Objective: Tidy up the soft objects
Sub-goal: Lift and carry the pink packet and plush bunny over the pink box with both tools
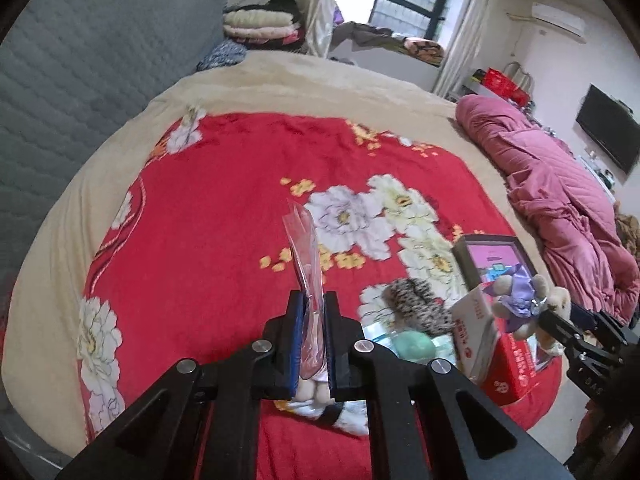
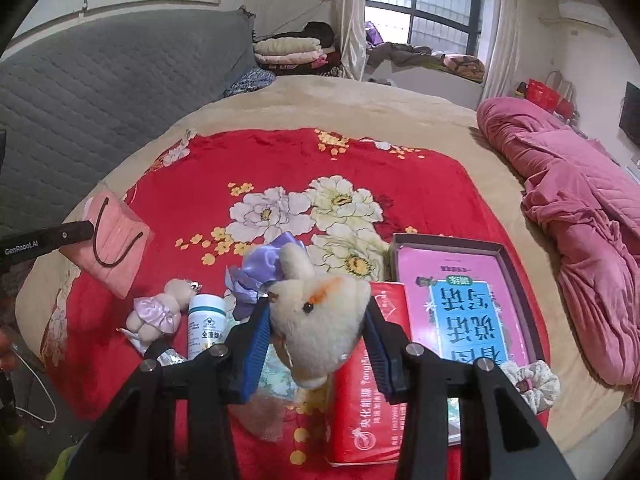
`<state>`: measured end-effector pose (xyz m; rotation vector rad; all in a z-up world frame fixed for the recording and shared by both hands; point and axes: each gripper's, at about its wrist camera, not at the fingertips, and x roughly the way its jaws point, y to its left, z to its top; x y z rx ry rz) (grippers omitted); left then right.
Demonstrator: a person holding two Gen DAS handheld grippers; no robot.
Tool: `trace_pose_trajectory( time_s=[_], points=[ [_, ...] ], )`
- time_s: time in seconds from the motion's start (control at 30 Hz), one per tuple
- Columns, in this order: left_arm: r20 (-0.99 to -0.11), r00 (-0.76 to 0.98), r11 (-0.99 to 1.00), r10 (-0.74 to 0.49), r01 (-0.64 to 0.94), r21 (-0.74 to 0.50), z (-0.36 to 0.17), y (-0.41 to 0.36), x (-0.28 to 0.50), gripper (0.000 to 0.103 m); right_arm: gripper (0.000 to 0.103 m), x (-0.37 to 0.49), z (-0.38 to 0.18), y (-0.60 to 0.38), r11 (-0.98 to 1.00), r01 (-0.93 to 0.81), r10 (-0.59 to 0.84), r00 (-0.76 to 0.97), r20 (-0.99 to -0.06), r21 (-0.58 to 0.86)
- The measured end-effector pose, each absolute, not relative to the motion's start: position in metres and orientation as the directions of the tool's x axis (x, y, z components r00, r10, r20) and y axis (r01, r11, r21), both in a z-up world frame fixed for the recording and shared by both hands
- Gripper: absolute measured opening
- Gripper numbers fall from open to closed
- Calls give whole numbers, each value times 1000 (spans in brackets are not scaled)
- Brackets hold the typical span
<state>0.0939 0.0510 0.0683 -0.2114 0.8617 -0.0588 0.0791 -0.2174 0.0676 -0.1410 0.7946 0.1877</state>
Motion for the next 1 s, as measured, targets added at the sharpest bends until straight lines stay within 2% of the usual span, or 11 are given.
trace_pose_trajectory(
  time_s=[0.53,1.0],
  points=[
    [-687,681,968,-252,179,-177,124,-65,105,10,45,63,97,-297,996,-80,41,743,-668,-28],
    [-679,601,893,-422,406,-196,130,-195,106,10,45,47,105,-381,997,66,-68,758,-649,-27]
  ],
)
